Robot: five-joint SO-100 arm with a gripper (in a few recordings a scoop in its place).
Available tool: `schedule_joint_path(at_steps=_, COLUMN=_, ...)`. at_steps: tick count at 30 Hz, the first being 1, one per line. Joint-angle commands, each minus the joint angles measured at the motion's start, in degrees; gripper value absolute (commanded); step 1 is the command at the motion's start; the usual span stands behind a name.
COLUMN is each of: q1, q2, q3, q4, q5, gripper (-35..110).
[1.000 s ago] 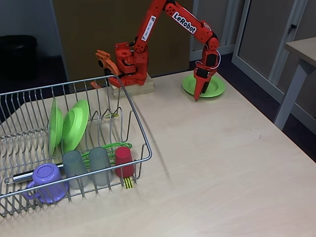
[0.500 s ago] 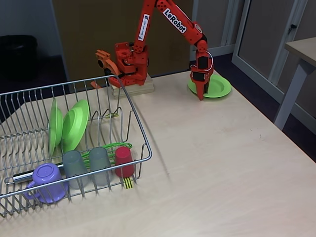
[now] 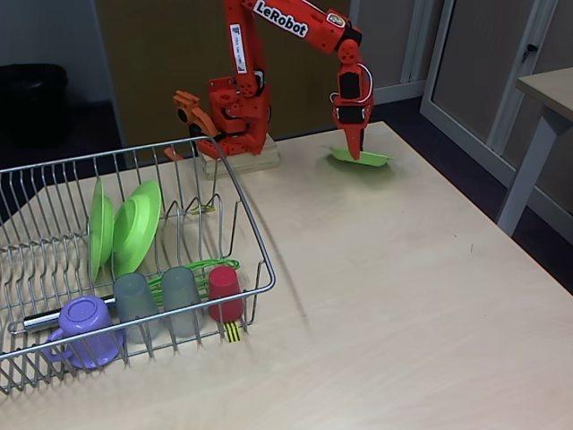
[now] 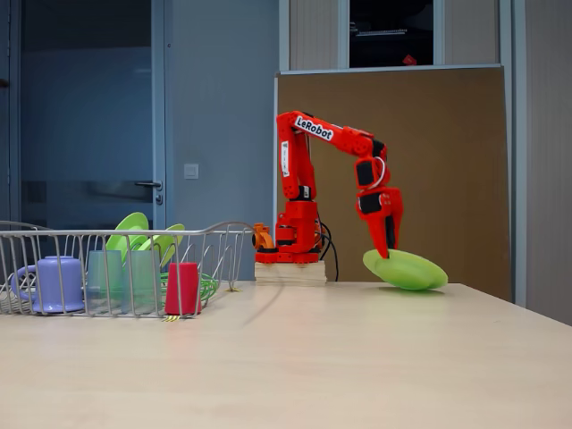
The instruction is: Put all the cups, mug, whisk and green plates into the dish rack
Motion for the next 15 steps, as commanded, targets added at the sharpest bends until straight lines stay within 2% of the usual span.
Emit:
schedule_joint_path(at_steps=1, q1=4.5, q2=4.8, q3=-4.1, q4=4.6, q5=-7.2, gripper=0)
schedule_joint_path(at_steps=9, q1=14.6, q2=8.2, q3=-11.3, q4=12.1, q5=-21.8, gripper=0)
schedule_joint_path(at_steps=15, q1=21.4, q2=12.0, q3=-11.9, q4=12.8, q5=-30.7, gripper=0)
